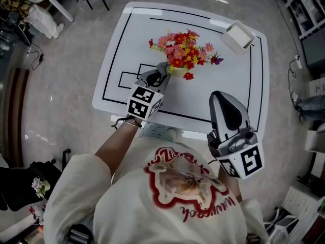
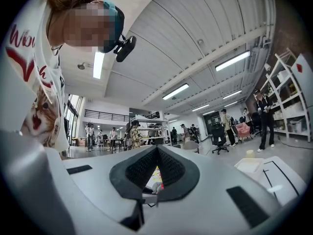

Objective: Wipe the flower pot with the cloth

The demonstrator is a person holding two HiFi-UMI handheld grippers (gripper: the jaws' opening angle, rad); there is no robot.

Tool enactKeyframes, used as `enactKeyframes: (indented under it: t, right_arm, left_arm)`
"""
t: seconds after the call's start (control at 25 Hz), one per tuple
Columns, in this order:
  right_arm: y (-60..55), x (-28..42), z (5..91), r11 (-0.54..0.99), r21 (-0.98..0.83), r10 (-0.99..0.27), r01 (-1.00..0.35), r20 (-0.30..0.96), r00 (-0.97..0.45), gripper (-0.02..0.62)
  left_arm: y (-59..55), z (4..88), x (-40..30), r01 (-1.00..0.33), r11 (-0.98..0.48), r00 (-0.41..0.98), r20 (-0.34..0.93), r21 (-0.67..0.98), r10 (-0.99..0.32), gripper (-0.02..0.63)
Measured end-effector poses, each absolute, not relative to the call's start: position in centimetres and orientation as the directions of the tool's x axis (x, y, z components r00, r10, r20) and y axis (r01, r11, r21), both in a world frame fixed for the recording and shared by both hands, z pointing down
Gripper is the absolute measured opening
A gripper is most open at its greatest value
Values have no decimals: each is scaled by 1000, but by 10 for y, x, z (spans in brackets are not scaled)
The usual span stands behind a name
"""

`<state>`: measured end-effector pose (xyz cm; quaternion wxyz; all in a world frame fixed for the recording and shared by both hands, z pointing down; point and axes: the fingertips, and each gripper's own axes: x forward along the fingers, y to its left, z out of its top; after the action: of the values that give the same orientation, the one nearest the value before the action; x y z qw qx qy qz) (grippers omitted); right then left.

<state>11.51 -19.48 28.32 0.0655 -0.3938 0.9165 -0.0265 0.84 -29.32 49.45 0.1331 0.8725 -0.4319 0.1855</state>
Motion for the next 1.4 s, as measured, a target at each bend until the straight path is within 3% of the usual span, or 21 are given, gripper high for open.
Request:
enactKeyframes:
  t: [1.08, 1.4]
  right_arm:
    - [-192, 120, 281, 676, -90, -736, -731, -96, -670, -3]
    - [-187, 124, 285, 670, -86, -743, -738, -89, -664, -3]
  left_arm:
    - [-280, 496, 78, -710, -693, 670, 427, 127, -607, 43]
    - [-225, 472, 94, -591, -797, 777, 357, 130, -518, 43]
